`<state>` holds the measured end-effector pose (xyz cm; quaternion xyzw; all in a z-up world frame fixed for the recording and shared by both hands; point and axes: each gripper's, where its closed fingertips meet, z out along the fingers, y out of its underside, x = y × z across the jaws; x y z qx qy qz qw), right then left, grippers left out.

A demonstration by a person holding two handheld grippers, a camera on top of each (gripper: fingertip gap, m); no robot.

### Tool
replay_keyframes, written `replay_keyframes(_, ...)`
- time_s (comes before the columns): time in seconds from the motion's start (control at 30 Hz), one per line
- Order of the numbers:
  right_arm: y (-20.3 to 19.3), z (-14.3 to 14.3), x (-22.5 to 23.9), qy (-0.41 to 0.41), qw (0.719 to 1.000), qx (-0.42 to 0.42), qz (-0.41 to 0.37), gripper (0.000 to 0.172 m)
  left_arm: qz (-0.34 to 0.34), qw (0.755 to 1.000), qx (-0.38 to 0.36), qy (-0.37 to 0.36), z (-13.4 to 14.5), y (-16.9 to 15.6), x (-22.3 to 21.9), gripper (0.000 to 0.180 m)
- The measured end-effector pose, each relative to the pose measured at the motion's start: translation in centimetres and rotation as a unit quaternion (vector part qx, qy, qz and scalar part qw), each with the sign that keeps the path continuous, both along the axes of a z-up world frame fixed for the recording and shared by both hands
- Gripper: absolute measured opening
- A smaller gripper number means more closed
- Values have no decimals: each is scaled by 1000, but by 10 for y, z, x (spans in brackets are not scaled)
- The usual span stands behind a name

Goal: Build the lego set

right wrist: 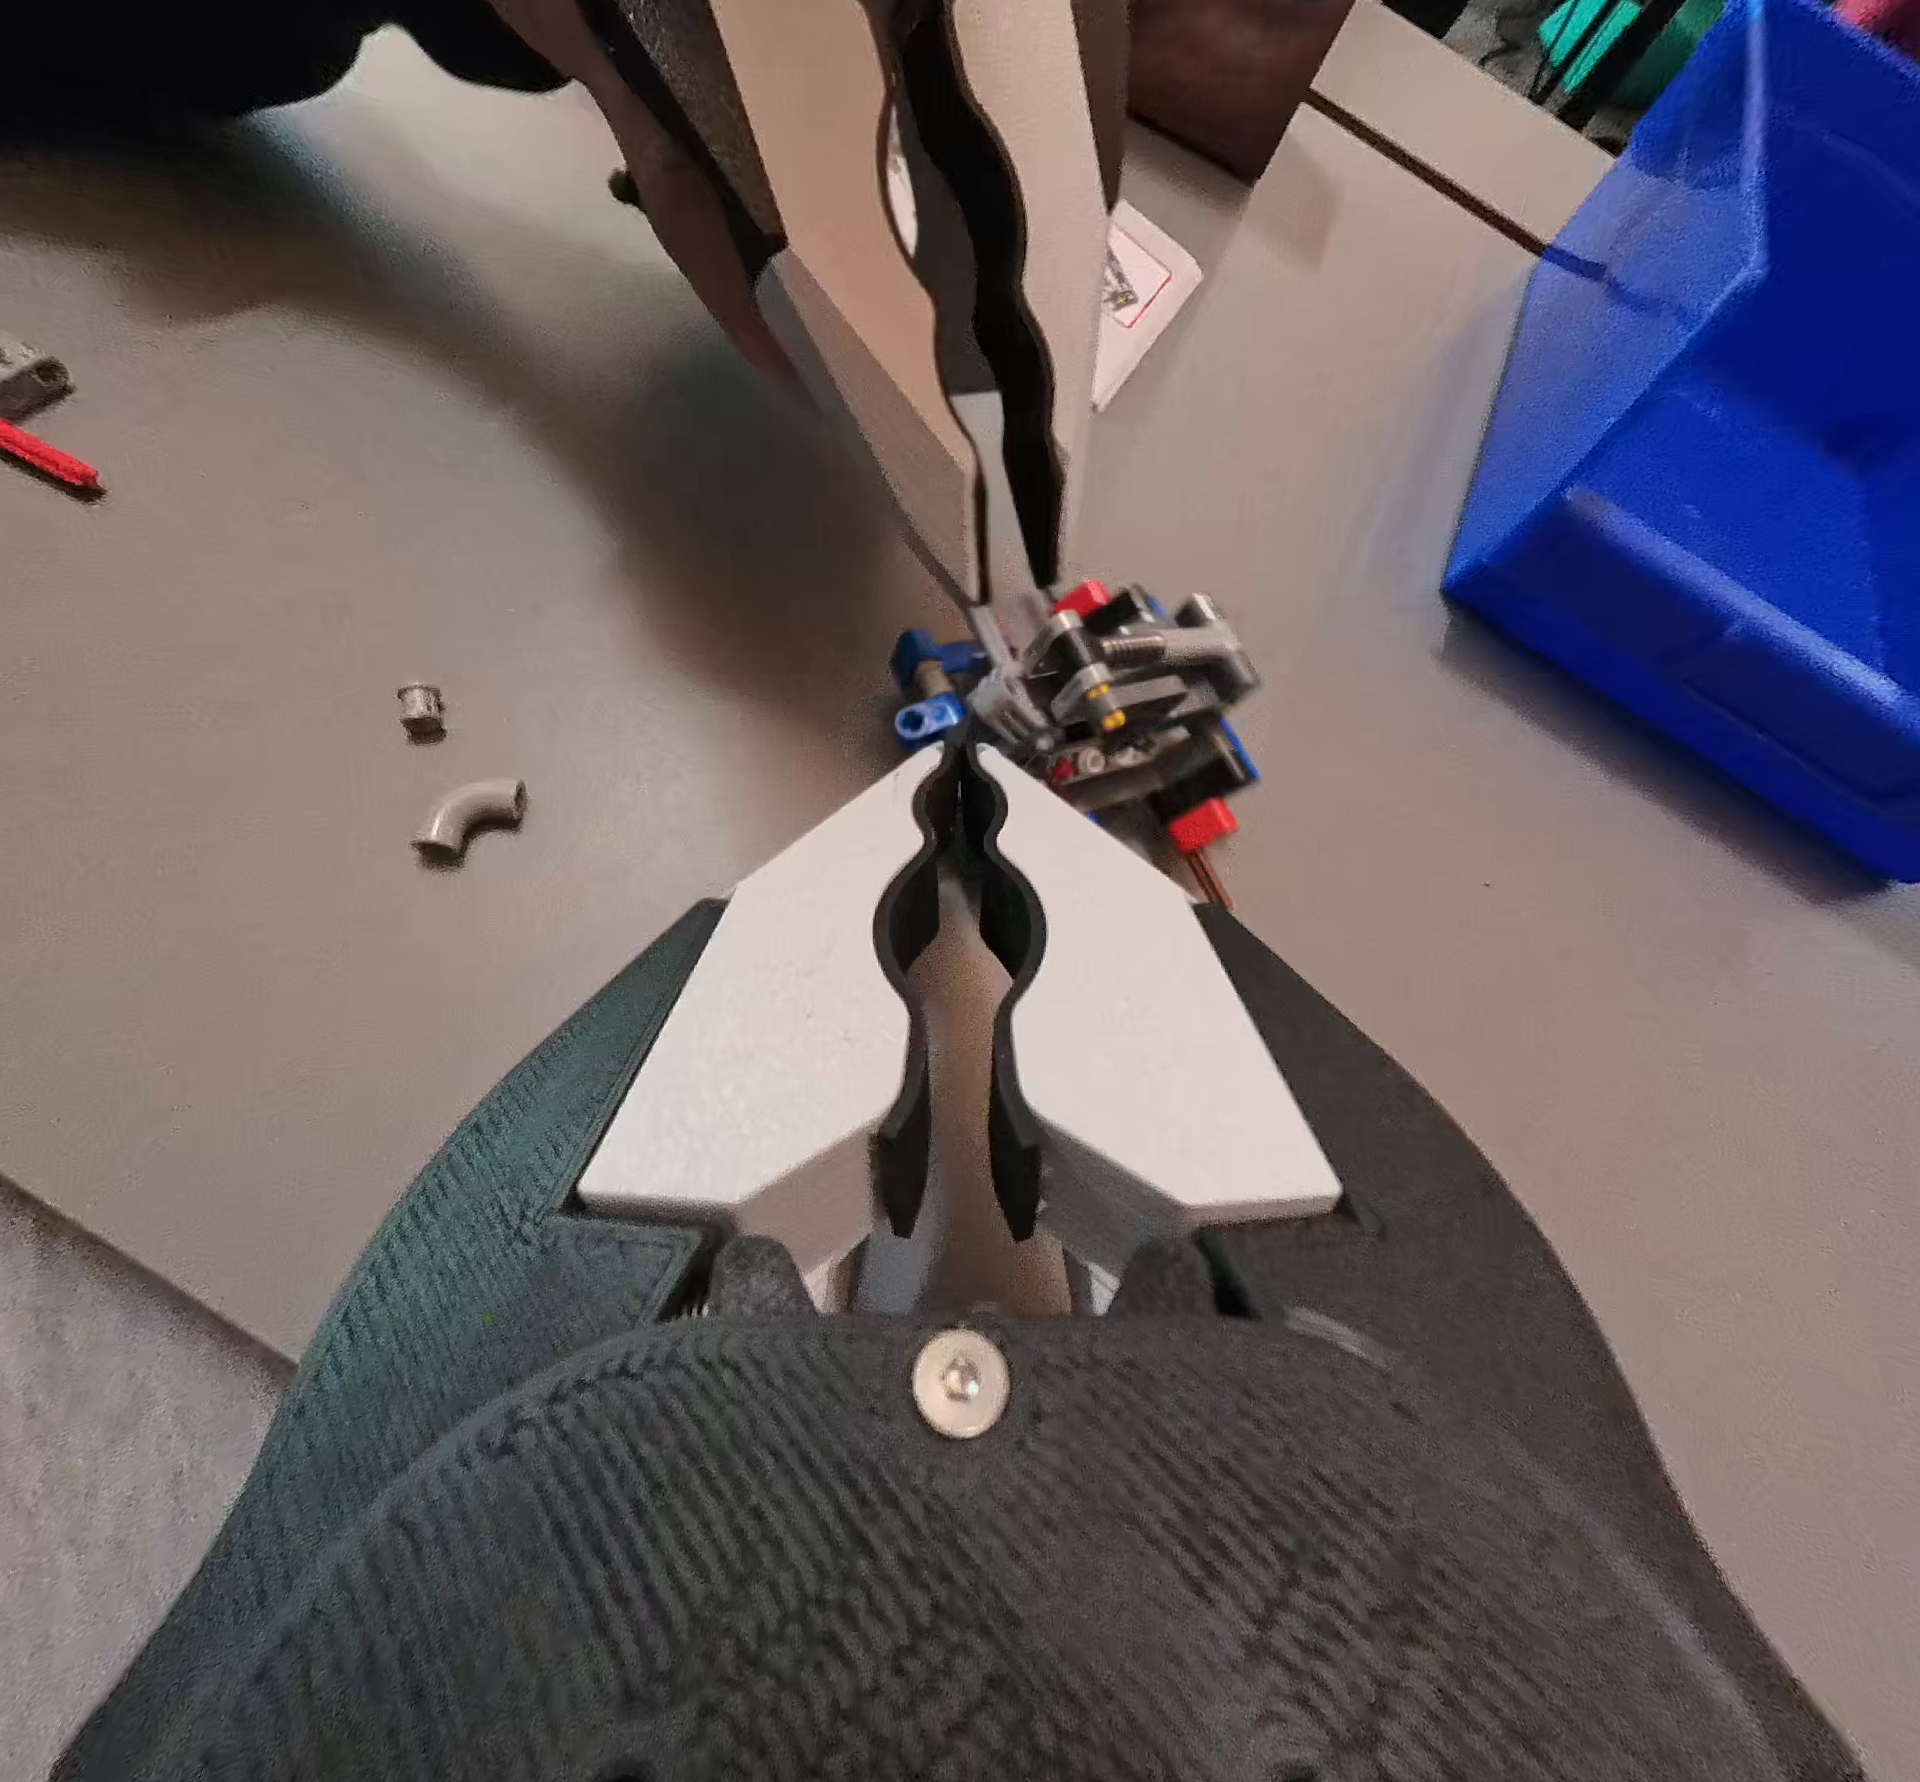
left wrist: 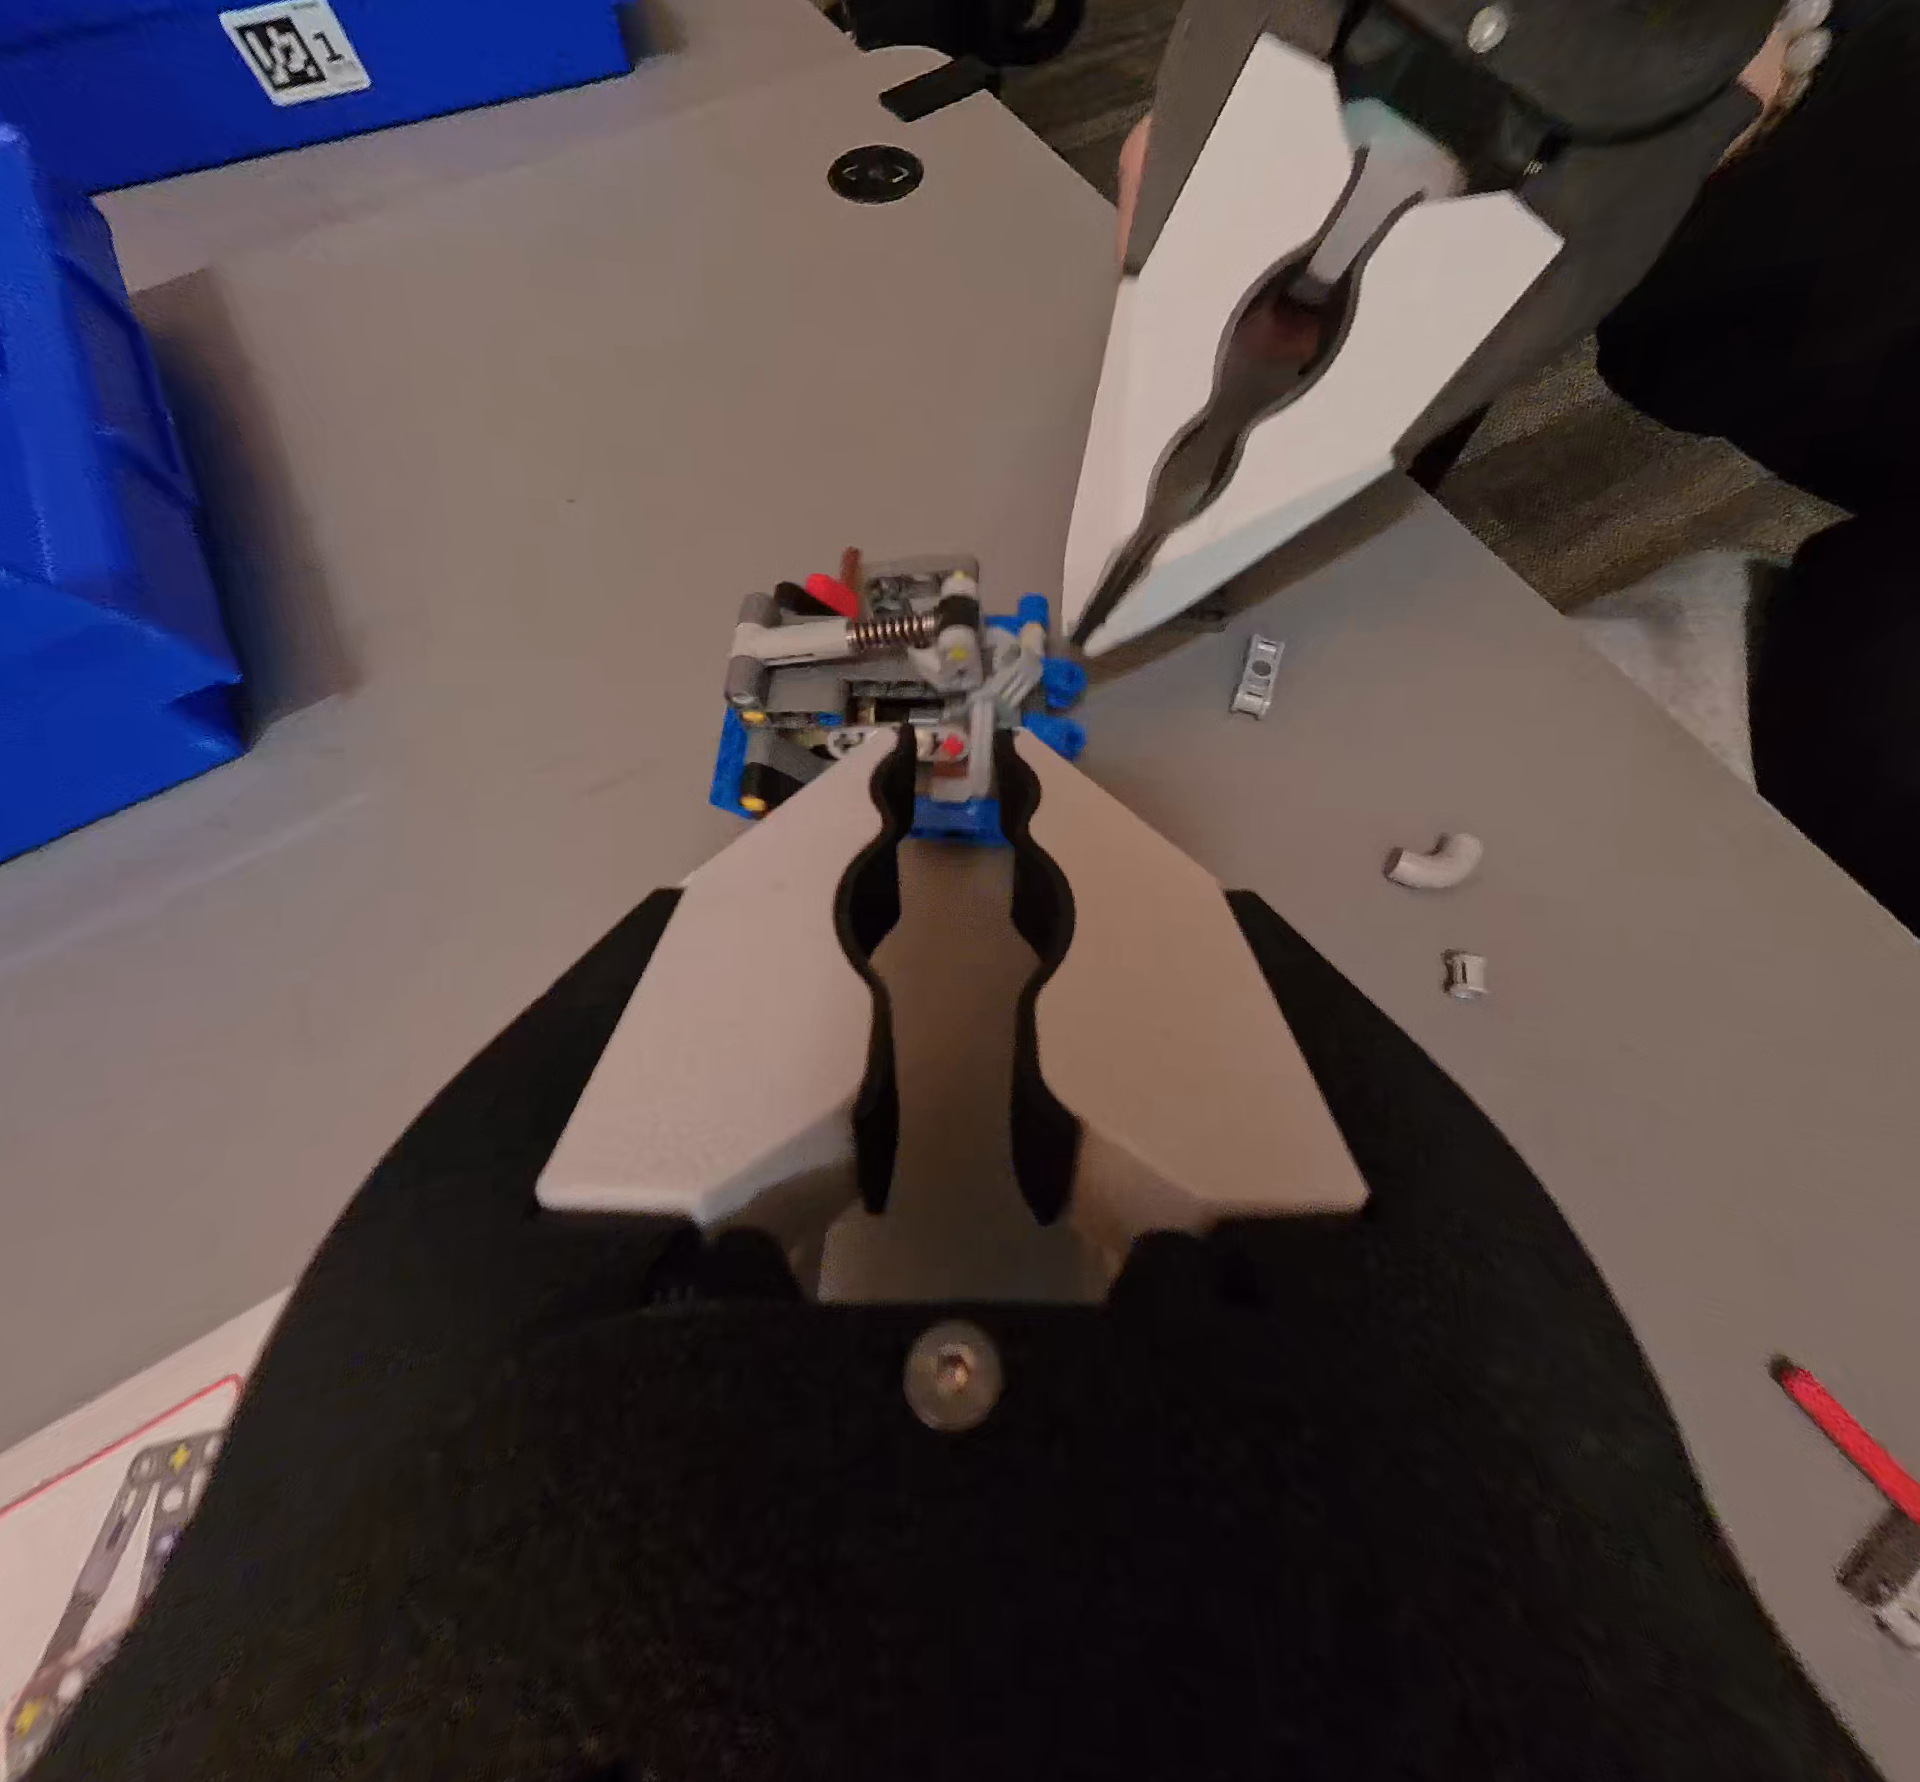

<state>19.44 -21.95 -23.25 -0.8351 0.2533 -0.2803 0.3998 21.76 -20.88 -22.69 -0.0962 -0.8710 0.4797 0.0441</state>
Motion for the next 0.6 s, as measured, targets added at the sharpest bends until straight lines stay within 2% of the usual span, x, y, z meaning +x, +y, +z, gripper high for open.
replay_keyframes(0.03,-5,5,0,-12,1000,-6,-1,0,12,1000,2,4,1,1,2,15)
replay_keyframes(0.13,-23,25,8,-81,996,-44,21,2,68,997,-7,27,10,2,5,18)
replay_keyframes(0.17,-34,28,15,-101,992,-71,25,10,74,997,-7,38,11,2,1,18)
replay_keyframes(0.2,-46,28,23,-100,991,-90,20,14,71,996,-1,46,11,3,-5,18)
replay_keyframes(0.23,-55,23,28,-66,993,-92,14,14,70,996,8,46,9,3,-10,18)
replay_keyframes(0.3,-48,11,20,41,997,-51,45,14,78,996,30,33,5,2,-12,18)
replay_keyframes(0.4,-32,13,27,17,998,-25,49,21,93,994,49,23,-3,-1,-10,18)
replay_keyframes(0.47,-22,10,29,9,998,-25,49,19,97,993,51,38,-7,-5,-9,22)
replay_keyframes(0.6,-2,6,24,19,998,-17,55,1,103,992,56,56,-12,-7,-7,22)
